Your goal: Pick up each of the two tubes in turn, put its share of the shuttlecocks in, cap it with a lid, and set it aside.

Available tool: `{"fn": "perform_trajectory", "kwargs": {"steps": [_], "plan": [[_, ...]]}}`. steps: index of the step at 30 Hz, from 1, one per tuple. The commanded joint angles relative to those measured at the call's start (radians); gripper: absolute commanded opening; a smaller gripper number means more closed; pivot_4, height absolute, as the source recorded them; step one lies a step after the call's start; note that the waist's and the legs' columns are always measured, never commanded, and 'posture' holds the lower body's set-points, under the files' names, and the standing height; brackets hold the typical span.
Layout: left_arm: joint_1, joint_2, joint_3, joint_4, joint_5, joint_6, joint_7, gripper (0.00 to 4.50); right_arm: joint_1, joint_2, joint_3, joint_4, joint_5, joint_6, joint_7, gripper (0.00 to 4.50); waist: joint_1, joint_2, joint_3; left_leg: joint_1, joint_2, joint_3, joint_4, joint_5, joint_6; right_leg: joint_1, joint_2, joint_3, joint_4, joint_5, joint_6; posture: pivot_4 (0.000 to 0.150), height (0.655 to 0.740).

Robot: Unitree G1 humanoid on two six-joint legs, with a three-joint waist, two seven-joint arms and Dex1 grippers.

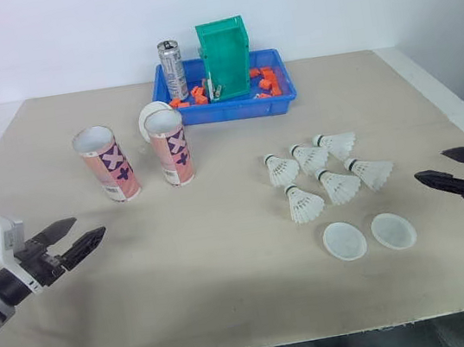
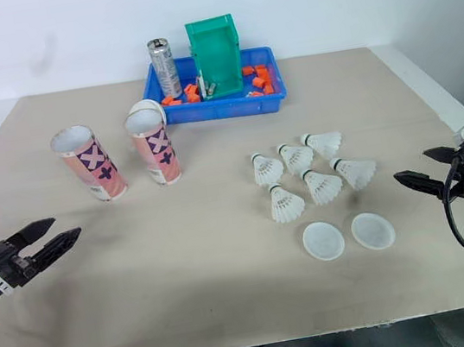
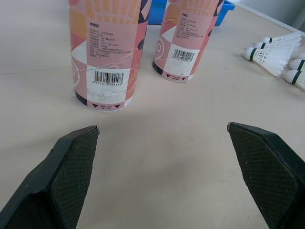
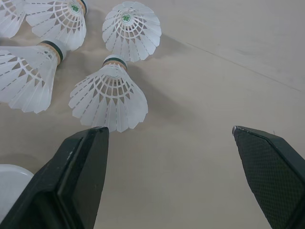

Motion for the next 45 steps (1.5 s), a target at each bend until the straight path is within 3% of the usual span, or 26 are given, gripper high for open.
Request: {"fn": "perform_trajectory", "kwargs": {"steps": [1,26,31,35,39,45], "plan": [[-0.025,0.013,0.015,0.006,-0.008,-0.007,0.000,4.50,-0.010,-0.009,-0.018,-0.034,0.015,0.000,-0.006,4.46,0.000,0.000,0.000,0.000,0.000,0.000,0.000,0.000,0.000,0.000,0.000,0.000,0.000,0.000,0.000,0.150,0.7362],[-0.056,0.003,-0.011,0.054,0.026,-0.021,0.021,4.50,0.009,0.013,-0.037,-0.105,0.052,0.023,-0.030,4.46,0.000,0.000,0.000,0.000,0.000,0.000,0.000,0.000,0.000,0.000,0.000,0.000,0.000,0.000,0.000,0.150,0.7362],[-0.127,-0.016,-0.014,0.145,0.066,-0.101,0.029,4.50,-0.051,0.060,-0.099,-0.245,0.202,0.145,-0.058,4.46,0.001,0.000,0.000,0.000,0.000,0.000,0.000,0.000,0.000,0.000,0.000,0.000,0.001,0.000,0.000,0.150,0.7362],[-0.213,-0.032,-0.034,0.277,0.158,-0.264,0.041,4.50,-0.056,0.085,-0.053,-0.442,0.233,0.176,-0.080,4.46,0.004,0.000,0.000,0.000,0.000,-0.001,0.000,0.000,0.000,0.000,0.001,0.000,0.001,0.001,0.001,0.150,0.7362],[-0.295,-0.044,-0.072,0.378,0.208,-0.382,0.003,4.50,-0.115,0.140,0.070,-0.694,0.321,0.272,-0.105,4.46,0.004,0.000,0.000,-0.001,0.001,-0.001,0.000,0.000,0.000,0.000,0.001,0.000,0.001,0.001,0.001,0.150,0.7362],[-0.448,-0.041,-0.209,0.593,0.327,-0.535,-0.090,4.50,-0.200,0.276,0.317,-0.863,0.258,0.301,-0.212,4.46,0.010,-0.001,-0.001,-0.005,0.001,-0.002,0.000,0.000,0.000,-0.003,0.001,-0.001,0.000,0.002,0.003,0.150,0.7362]]}}
